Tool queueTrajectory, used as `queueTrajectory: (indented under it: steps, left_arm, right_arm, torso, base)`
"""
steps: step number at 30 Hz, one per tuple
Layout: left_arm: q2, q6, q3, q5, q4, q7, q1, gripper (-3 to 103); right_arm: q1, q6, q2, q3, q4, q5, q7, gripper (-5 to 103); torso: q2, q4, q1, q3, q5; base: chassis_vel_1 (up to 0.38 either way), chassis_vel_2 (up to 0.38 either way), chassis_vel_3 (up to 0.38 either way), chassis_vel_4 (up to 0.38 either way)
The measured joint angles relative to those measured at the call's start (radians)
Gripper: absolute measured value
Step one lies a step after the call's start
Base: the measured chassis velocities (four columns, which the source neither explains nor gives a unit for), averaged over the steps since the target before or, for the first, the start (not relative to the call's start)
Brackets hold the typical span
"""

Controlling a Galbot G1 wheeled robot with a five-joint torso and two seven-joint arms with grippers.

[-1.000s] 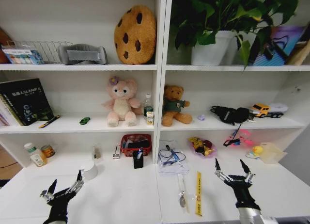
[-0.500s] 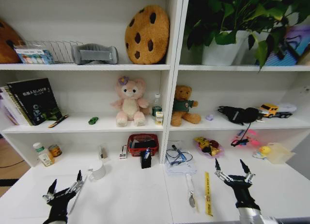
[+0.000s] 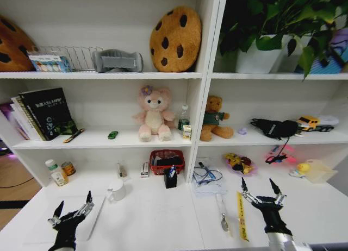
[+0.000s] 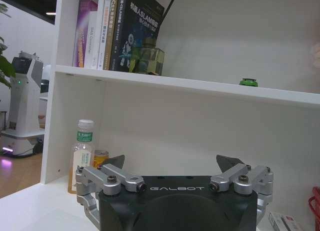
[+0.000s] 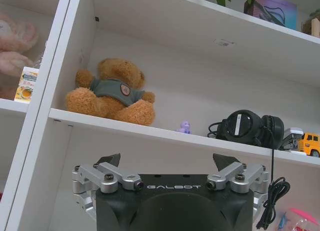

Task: Organize the objects on the table.

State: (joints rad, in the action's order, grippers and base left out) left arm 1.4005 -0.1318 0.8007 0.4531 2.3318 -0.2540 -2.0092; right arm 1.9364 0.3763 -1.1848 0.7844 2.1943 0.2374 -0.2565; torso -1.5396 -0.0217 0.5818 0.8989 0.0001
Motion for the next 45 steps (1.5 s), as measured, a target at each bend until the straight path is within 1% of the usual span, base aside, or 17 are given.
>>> queueTrajectory:
  steps: [20, 26, 29, 30, 32, 33, 34, 35, 36, 37, 38, 39, 42, 43, 44, 45]
  left_arm:
    - [0.0, 0.0, 0.0, 0.0, 0.0, 0.0, 0.0, 100]
    - [0.0, 0.0, 0.0, 0.0, 0.0, 0.0, 0.0, 100]
    - [0.0, 0.0, 0.0, 0.0, 0.0, 0.0, 0.0, 100]
    - [0.0, 0.0, 0.0, 0.0, 0.0, 0.0, 0.0, 100]
    - [0.0, 0.0, 0.0, 0.0, 0.0, 0.0, 0.0, 100]
    - [0.0, 0.0, 0.0, 0.0, 0.0, 0.0, 0.0, 100]
    - [0.0, 0.0, 0.0, 0.0, 0.0, 0.0, 0.0, 100]
    - [0.0, 0.0, 0.0, 0.0, 0.0, 0.0, 0.0, 100]
    - [0.0, 0.0, 0.0, 0.0, 0.0, 0.0, 0.0, 100]
    - [0.0, 0.0, 0.0, 0.0, 0.0, 0.0, 0.0, 100]
    - [0.0, 0.0, 0.0, 0.0, 0.0, 0.0, 0.0, 100]
    - [0.0, 0.0, 0.0, 0.0, 0.0, 0.0, 0.0, 100]
    - [0.0, 0.0, 0.0, 0.0, 0.0, 0.0, 0.0, 100]
    - [0.0, 0.0, 0.0, 0.0, 0.0, 0.0, 0.0, 100]
    - [0.0, 0.0, 0.0, 0.0, 0.0, 0.0, 0.0, 100]
    - [0.0, 0.0, 0.0, 0.0, 0.0, 0.0, 0.0, 100]
  right_arm:
    - [0.0, 0.0, 0.0, 0.0, 0.0, 0.0, 0.0, 100]
    - [0.0, 0.0, 0.0, 0.0, 0.0, 0.0, 0.0, 100]
    - [0.0, 0.0, 0.0, 0.0, 0.0, 0.0, 0.0, 100]
    - [0.0, 0.0, 0.0, 0.0, 0.0, 0.0, 0.0, 100]
    - [0.0, 0.0, 0.0, 0.0, 0.0, 0.0, 0.0, 100]
    - [0.0, 0.0, 0.0, 0.0, 0.0, 0.0, 0.0, 100]
    - [0.0, 0.0, 0.0, 0.0, 0.0, 0.0, 0.0, 100]
    - [0.0, 0.0, 0.0, 0.0, 0.0, 0.0, 0.0, 100]
    - [0.0, 0.0, 0.0, 0.0, 0.0, 0.0, 0.0, 100]
    - [0.0, 0.0, 0.0, 0.0, 0.0, 0.0, 0.0, 100]
    - [0.0, 0.0, 0.0, 0.0, 0.0, 0.0, 0.0, 100]
    - [0.0, 0.0, 0.0, 0.0, 0.0, 0.0, 0.0, 100]
    - [0.0, 0.0, 0.0, 0.0, 0.0, 0.0, 0.0, 100]
    - [0.0, 0.0, 0.0, 0.0, 0.0, 0.0, 0.0, 100]
    - [0.0, 0.0, 0.0, 0.0, 0.0, 0.0, 0.0, 100]
    - [0.0, 0.0, 0.0, 0.0, 0.0, 0.0, 0.0, 100]
  torso:
    - [0.0, 0.0002, 0.0, 0.0, 0.0]
    - [0.0, 0.0002, 0.0, 0.0, 0.0002]
    - [0.0, 0.0, 0.0, 0.0, -0.0007]
    - [0.0, 0.0001, 0.0, 0.0, 0.0003]
    - [0.0, 0.0, 0.0, 0.0, 0.0001]
    - [0.0, 0.0001, 0.0, 0.0, -0.0008]
    - [0.0, 0.0001, 0.0, 0.0, 0.0007]
    - [0.0, 0.0001, 0.0, 0.0, 0.0007]
    - [0.0, -0.0001, 0.0, 0.0, -0.0003]
    - [0.0, -0.0001, 0.0, 0.0, -0.0003]
    - [0.0, 0.0001, 0.0, 0.0, -0.0015]
    - [0.0, -0.0002, 0.0, 0.0, 0.0003]
    - [0.0, 0.0002, 0.0, 0.0, -0.0001]
    - [0.0, -0.0003, 0.0, 0.0, -0.0012]
    - [0.0, 0.0, 0.0, 0.0, 0.0001]
    - [0.0, 0.0002, 0.0, 0.0, 0.0003]
  base:
    - [0.091, 0.094, -0.085, -0.091]
    - [0.174, 0.172, -0.176, -0.172]
    - [0.154, 0.217, -0.183, -0.224]
    - [0.229, 0.211, -0.25, -0.254]
    - [0.249, 0.211, -0.225, -0.236]
    - [0.257, 0.242, -0.225, -0.247]
    - [0.257, 0.233, -0.262, -0.247]
    - [0.257, 0.233, -0.262, -0.247]
    - [0.235, 0.233, -0.241, -0.242]
    - [0.235, 0.233, -0.241, -0.242]
    - [0.202, 0.195, -0.241, -0.17]
    - [0.182, 0.205, -0.216, -0.17]
    - [0.133, 0.155, -0.17, -0.177]
    - [0.108, -0.009, -0.066, -0.079]
    - [0.073, -0.009, -0.027, -0.052]
    - [0.0, 0.0, 0.0, 0.0]
